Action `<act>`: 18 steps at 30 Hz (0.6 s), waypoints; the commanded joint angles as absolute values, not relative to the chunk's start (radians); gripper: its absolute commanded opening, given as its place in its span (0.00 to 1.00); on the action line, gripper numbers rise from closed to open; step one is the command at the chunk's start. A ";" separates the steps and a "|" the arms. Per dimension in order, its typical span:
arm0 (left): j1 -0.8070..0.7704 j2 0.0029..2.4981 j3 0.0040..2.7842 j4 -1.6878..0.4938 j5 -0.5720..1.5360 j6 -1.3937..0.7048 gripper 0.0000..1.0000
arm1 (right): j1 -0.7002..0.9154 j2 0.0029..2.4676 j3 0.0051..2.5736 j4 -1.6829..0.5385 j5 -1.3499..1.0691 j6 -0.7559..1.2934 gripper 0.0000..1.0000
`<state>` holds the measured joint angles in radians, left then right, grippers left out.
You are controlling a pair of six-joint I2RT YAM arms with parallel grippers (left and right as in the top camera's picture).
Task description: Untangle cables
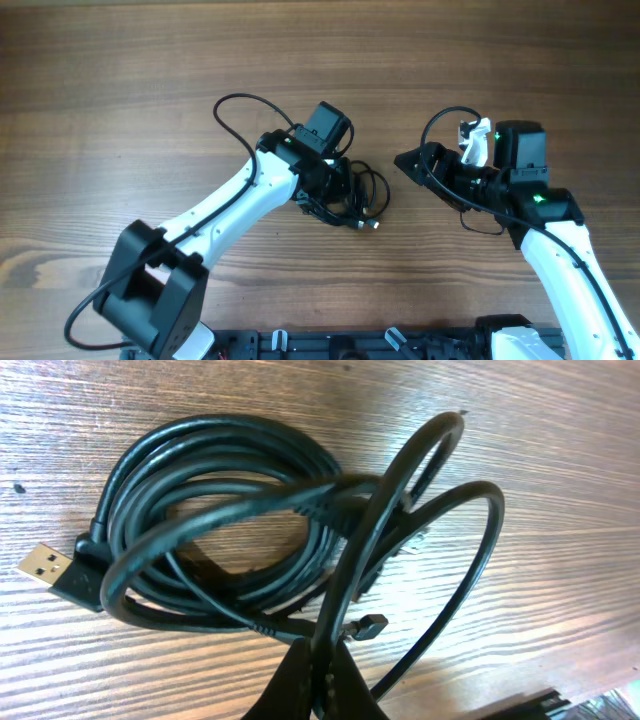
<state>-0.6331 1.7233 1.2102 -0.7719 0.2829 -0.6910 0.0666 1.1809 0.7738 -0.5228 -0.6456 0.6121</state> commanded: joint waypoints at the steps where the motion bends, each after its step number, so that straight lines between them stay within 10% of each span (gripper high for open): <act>1: -0.635 1.641 1.205 -0.774 0.299 -0.690 0.04 | 0.065 1.184 0.780 -0.516 -0.628 0.607 1.00; 18: -0.521 1.461 1.205 -0.743 0.434 -0.697 0.04 | 0.065 1.184 0.780 -0.517 -0.629 0.614 1.00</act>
<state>-0.5564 1.5211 1.2095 -0.7540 0.3988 -0.6941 0.0666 1.1809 0.7738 -0.5228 -0.6456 0.6125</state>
